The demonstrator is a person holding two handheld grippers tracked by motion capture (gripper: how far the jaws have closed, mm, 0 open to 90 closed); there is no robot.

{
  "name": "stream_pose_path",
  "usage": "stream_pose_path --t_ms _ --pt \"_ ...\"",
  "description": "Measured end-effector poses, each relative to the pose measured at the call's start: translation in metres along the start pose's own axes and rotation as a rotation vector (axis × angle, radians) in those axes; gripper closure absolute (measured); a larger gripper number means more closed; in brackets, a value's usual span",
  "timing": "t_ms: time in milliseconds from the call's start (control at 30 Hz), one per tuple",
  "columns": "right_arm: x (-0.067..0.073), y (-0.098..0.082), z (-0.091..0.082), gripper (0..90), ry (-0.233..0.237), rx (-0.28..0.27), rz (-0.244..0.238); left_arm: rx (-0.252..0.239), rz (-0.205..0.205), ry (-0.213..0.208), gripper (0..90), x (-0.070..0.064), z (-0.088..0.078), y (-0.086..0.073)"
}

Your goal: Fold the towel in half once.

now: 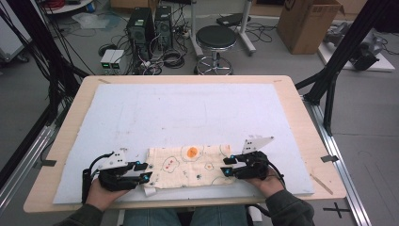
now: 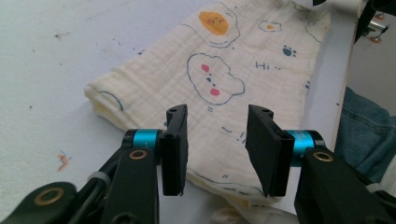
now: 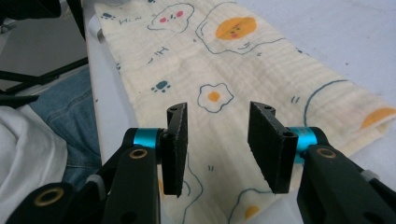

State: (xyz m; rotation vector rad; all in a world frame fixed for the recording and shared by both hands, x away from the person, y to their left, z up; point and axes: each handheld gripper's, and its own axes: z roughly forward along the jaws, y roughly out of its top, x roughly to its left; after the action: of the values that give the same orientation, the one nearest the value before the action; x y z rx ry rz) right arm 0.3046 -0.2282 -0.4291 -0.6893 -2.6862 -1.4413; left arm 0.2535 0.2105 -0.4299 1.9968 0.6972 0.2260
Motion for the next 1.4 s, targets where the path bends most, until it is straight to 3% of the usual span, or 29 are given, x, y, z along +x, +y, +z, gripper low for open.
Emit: stream_pose_path --t_ms 667,1133,1400 --pt "-0.011 0.015 0.006 53.0 -0.026 0.007 0.003 -0.013 -0.022 0.044 52.5 0.013 0.000 0.010" --pt "-0.023 0.035 0.005 46.8 -0.050 -0.043 0.007 -0.027 -0.023 0.074 49.1 0.022 0.005 0.028" --pt "-0.028 0.042 0.009 46.2 -0.056 -0.034 0.009 -0.052 -0.012 0.071 48.8 0.026 0.006 0.043"
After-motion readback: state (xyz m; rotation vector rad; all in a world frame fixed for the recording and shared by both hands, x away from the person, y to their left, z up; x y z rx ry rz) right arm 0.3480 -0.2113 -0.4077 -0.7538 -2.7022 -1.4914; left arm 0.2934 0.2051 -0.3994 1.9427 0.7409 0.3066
